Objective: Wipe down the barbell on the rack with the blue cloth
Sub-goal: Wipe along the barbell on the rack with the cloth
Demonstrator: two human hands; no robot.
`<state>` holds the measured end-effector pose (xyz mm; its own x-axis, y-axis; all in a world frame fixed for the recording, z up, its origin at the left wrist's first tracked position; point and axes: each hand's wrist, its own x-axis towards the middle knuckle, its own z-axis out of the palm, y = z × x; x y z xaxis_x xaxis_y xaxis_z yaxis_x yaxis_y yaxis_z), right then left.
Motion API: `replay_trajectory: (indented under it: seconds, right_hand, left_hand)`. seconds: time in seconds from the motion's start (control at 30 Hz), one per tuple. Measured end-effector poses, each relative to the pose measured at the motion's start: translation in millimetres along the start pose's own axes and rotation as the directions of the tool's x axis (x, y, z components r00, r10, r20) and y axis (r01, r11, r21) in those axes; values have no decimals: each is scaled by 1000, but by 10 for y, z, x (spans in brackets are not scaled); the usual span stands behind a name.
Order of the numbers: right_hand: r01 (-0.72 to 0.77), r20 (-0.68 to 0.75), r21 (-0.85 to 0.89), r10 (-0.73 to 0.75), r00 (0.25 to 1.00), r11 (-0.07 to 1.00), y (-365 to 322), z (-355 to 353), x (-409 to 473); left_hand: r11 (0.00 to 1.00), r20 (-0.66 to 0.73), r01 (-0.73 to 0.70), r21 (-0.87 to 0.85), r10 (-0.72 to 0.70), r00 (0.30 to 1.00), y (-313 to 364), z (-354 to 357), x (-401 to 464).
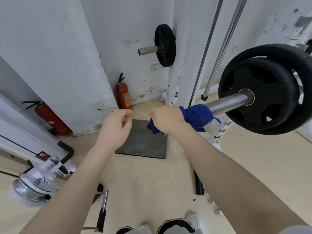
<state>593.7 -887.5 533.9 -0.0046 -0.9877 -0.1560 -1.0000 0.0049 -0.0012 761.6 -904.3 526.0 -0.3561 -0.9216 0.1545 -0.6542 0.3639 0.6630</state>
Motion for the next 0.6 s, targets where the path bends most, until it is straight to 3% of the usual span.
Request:
replay_trajectory:
  seconds: [0.13,0.27,0.4,0.47,0.53,0.6]
  right_hand:
    - [109,22,-157,-107,994,982,-145,0,-71]
    - [298,126,-413,-270,955,860,-342,99,-218]
    - [443,277,-511,-347,896,737,-377,272,-503]
    - [472,378,-426,-322,868,772,-329,375,-659]
    - [298,433,-126,-218,875,946,-216,464,-776]
    - [106,473,124,-153,867,987,-73,582,-861]
  left_hand:
    - [1000,28,-7,-9,8,1000,-116,-53,31]
    - [998,77,-50,-39,53,996,-116,-13,74]
    - [994,112,-68,-86,77,991,-120,97,86]
    - [993,139,-71,-96,84,987,-105,164,83]
    - [991,178,-76,-114,96,979,-78,228,69]
    - [986,209,-88,-139,116,971,-53,277,59]
